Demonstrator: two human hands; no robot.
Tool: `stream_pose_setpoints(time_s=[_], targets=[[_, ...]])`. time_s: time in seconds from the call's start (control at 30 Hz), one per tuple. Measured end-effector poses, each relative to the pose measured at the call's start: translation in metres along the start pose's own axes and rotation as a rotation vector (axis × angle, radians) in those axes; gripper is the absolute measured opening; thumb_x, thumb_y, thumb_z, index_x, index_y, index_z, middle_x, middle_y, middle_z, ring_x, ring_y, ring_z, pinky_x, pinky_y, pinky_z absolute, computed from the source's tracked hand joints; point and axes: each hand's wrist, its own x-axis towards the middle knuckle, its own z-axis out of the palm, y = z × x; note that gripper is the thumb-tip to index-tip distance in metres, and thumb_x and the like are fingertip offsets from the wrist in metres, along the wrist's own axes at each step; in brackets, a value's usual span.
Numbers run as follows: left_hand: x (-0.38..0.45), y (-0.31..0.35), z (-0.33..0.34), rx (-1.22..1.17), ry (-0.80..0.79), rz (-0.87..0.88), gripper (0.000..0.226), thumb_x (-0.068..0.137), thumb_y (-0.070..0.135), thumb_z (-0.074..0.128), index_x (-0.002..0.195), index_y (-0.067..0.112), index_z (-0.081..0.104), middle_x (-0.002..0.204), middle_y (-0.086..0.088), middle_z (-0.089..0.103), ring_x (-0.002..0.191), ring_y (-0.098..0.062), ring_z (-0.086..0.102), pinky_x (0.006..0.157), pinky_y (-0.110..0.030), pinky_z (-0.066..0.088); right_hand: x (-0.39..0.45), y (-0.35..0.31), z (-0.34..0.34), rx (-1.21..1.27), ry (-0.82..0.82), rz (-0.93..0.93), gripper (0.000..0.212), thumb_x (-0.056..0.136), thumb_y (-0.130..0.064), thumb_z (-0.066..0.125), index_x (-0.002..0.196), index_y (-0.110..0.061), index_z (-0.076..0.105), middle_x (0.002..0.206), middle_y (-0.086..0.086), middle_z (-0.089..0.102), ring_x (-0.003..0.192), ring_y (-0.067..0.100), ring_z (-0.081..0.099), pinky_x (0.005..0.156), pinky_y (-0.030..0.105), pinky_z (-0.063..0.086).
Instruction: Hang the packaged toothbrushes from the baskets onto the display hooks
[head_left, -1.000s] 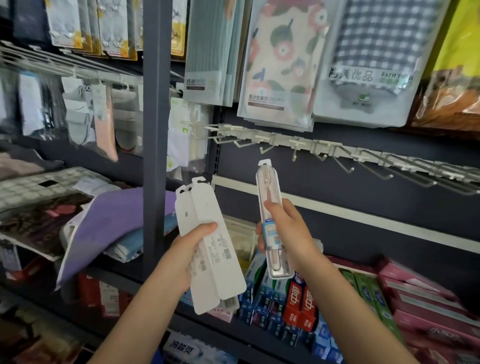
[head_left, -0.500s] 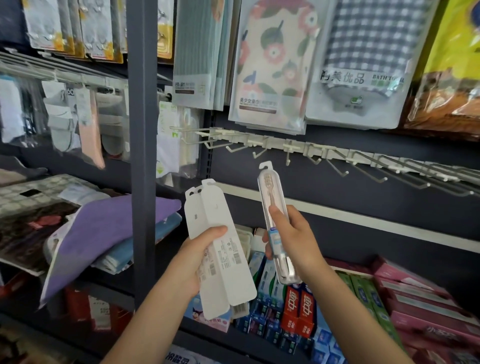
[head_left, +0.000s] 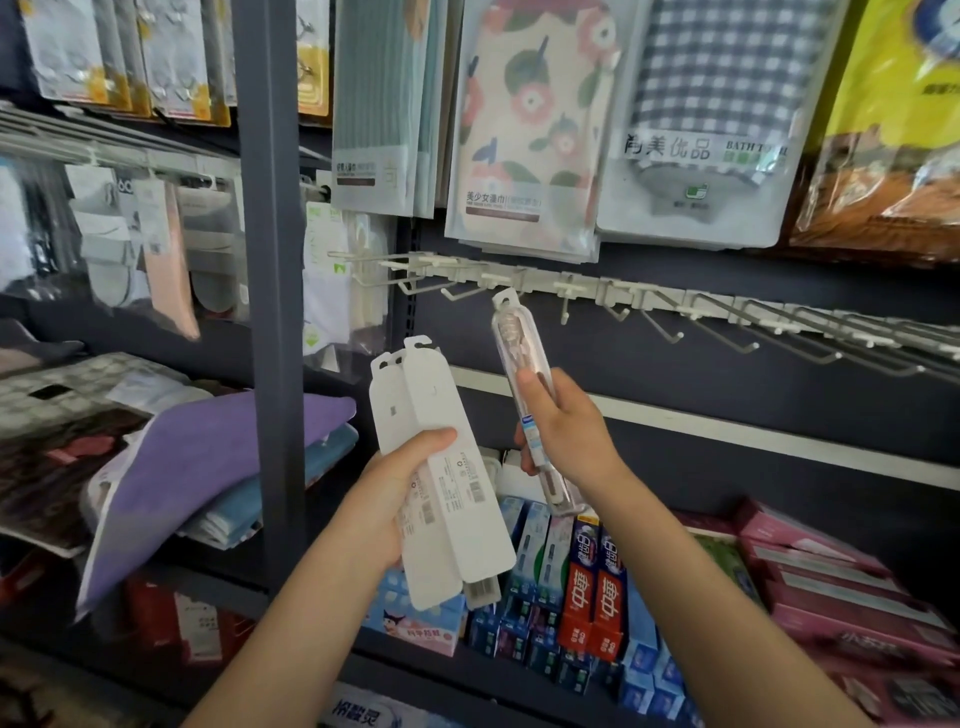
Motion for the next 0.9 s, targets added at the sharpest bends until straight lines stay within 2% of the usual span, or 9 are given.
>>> stream_pose_setpoints(time_s=[0.23, 0.37, 0.43, 0.53, 0.6, 0.7, 0.8, 0.87, 0.9], targets=[[0.004, -0.002, -0.003, -0.002, 0.003, 0.000, 0.016, 0.088, 0.024, 0.072, 0.103, 0.022, 0.070, 0.080, -0.001, 0.078, 0.086, -0.024, 0.071, 0.070, -0.037, 0.048, 0.000, 0.003, 0.000, -0.043, 0.022, -0.007, 0.037, 0.105, -0.042, 0.048, 0.107, -0.006, 0.053, 0.077, 0.016, 0.056, 0.041, 0.008, 0.052, 0.040, 0.024, 0.045], [0.004, -0.006, -0.002, -0.006, -0.012, -0.010, 0.021, 0.088, 0.024, 0.072, 0.109, 0.021, 0.069, 0.083, -0.002, 0.079, 0.077, -0.021, 0.074, 0.067, -0.034, 0.049, -0.003, 0.003, 0.003, -0.049, 0.022, 0.004, 0.039, 0.105, -0.043, 0.048, 0.107, -0.004, 0.052, 0.076, 0.018, 0.056, 0.041, 0.012, 0.053, 0.039, 0.023, 0.044], [0.005, -0.009, -0.003, -0.009, -0.004, -0.018, 0.039, 0.083, 0.025, 0.076, 0.120, 0.018, 0.067, 0.094, -0.006, 0.079, 0.080, -0.021, 0.076, 0.066, -0.035, 0.052, -0.003, 0.001, 0.000, -0.064, 0.022, 0.003, 0.041, 0.105, -0.043, 0.048, 0.105, -0.002, 0.051, 0.074, 0.017, 0.056, 0.042, 0.015, 0.052, 0.040, 0.025, 0.045], [0.007, -0.013, -0.006, -0.015, 0.018, -0.030, 0.076, 0.064, 0.033, 0.084, 0.133, 0.016, 0.057, 0.109, -0.010, 0.076, 0.092, -0.026, 0.075, 0.067, -0.037, 0.054, 0.001, -0.003, -0.011, -0.160, 0.016, -0.012, 0.046, 0.103, -0.049, 0.048, 0.104, -0.003, 0.052, 0.073, 0.016, 0.059, 0.049, 0.023, 0.056, 0.045, 0.035, 0.050], [0.007, -0.015, -0.006, -0.017, 0.025, -0.028, 0.083, 0.059, 0.035, 0.085, 0.135, 0.017, 0.056, 0.111, -0.010, 0.075, 0.096, -0.027, 0.074, 0.069, -0.039, 0.053, 0.003, -0.004, -0.017, -0.240, 0.024, -0.025, 0.047, 0.102, -0.053, 0.048, 0.103, -0.006, 0.056, 0.075, 0.014, 0.061, 0.053, 0.021, 0.058, 0.050, 0.039, 0.053], [0.009, -0.016, -0.006, -0.035, 0.032, -0.023, 0.089, 0.055, 0.036, 0.087, 0.135, 0.017, 0.055, 0.113, -0.010, 0.074, 0.096, -0.027, 0.074, 0.067, -0.038, 0.054, 0.004, -0.008, -0.021, -0.310, 0.022, -0.039, 0.042, 0.102, -0.052, 0.048, 0.102, -0.011, 0.057, 0.075, 0.013, 0.064, 0.049, 0.018, 0.057, 0.049, 0.038, 0.053], [0.009, -0.016, -0.005, -0.043, 0.038, -0.028, 0.092, 0.056, 0.034, 0.093, 0.137, 0.016, 0.053, 0.113, -0.010, 0.075, 0.093, -0.026, 0.076, 0.065, -0.036, 0.057, 0.003, -0.013, -0.025, -0.353, 0.007, -0.037, 0.039, 0.102, -0.050, 0.048, 0.105, -0.012, 0.057, 0.076, 0.014, 0.065, 0.051, 0.022, 0.059, 0.049, 0.041, 0.055], [0.008, -0.017, -0.004, -0.038, 0.033, -0.028, 0.084, 0.060, 0.036, 0.089, 0.135, 0.017, 0.056, 0.111, -0.009, 0.076, 0.092, -0.025, 0.076, 0.063, -0.036, 0.057, 0.002, -0.014, -0.027, -0.411, -0.007, -0.047, 0.038, 0.102, -0.050, 0.048, 0.105, -0.013, 0.056, 0.078, 0.013, 0.065, 0.051, 0.022, 0.060, 0.049, 0.041, 0.056], [0.008, -0.017, -0.003, -0.037, 0.023, -0.025, 0.072, 0.067, 0.035, 0.088, 0.131, 0.017, 0.059, 0.107, -0.008, 0.077, 0.091, -0.025, 0.076, 0.064, -0.036, 0.056, 0.001, -0.015, -0.027, -0.428, -0.016, -0.055, 0.038, 0.102, -0.050, 0.048, 0.105, -0.013, 0.056, 0.078, 0.012, 0.064, 0.050, 0.021, 0.060, 0.049, 0.041, 0.056]])
